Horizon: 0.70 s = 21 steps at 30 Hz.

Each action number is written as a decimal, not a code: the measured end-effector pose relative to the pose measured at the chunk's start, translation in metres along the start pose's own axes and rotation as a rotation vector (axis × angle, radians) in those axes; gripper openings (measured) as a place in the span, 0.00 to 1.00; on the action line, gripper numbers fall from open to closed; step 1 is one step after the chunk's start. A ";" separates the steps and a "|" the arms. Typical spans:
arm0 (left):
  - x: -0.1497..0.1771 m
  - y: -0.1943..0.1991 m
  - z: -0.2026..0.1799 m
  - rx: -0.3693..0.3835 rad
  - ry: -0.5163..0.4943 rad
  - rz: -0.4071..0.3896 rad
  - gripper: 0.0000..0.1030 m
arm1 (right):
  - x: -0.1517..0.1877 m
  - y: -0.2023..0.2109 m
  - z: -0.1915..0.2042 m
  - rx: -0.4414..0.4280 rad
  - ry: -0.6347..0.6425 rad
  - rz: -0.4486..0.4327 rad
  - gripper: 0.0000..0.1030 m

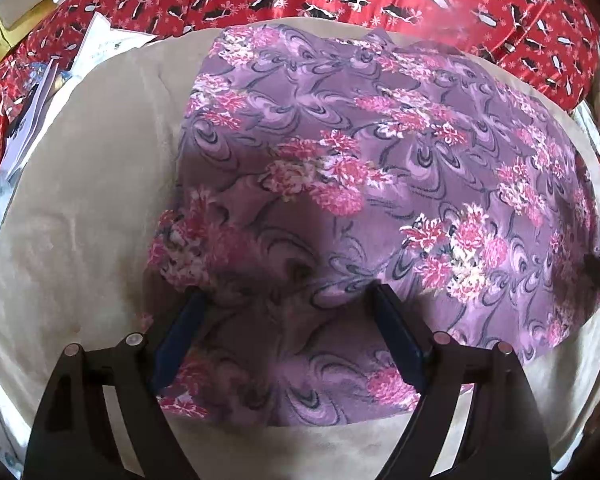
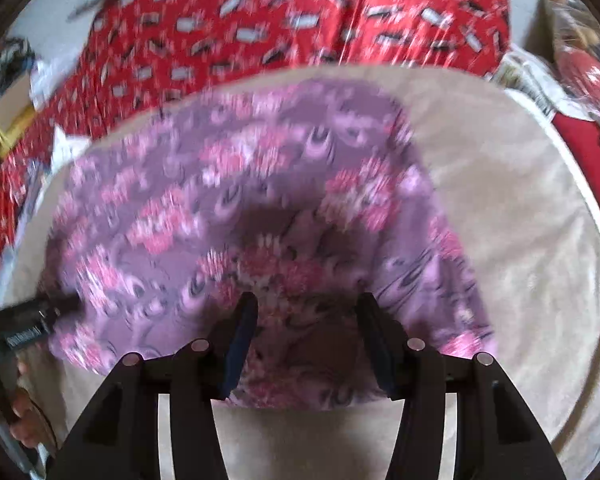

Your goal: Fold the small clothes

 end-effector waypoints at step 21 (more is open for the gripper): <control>-0.007 0.012 0.000 0.098 -0.052 0.039 0.83 | -0.004 -0.009 -0.016 0.023 0.027 0.024 0.55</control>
Point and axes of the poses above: each gripper's, at about its wrist camera, not at the fingertips, and y roughly against the way its jaws point, z to its left, x to its underside, the point moved 7 cm from there along -y, roughly the way its jaws point, and after that the axes turned 11 degrees about x, right-handed, at the moved point
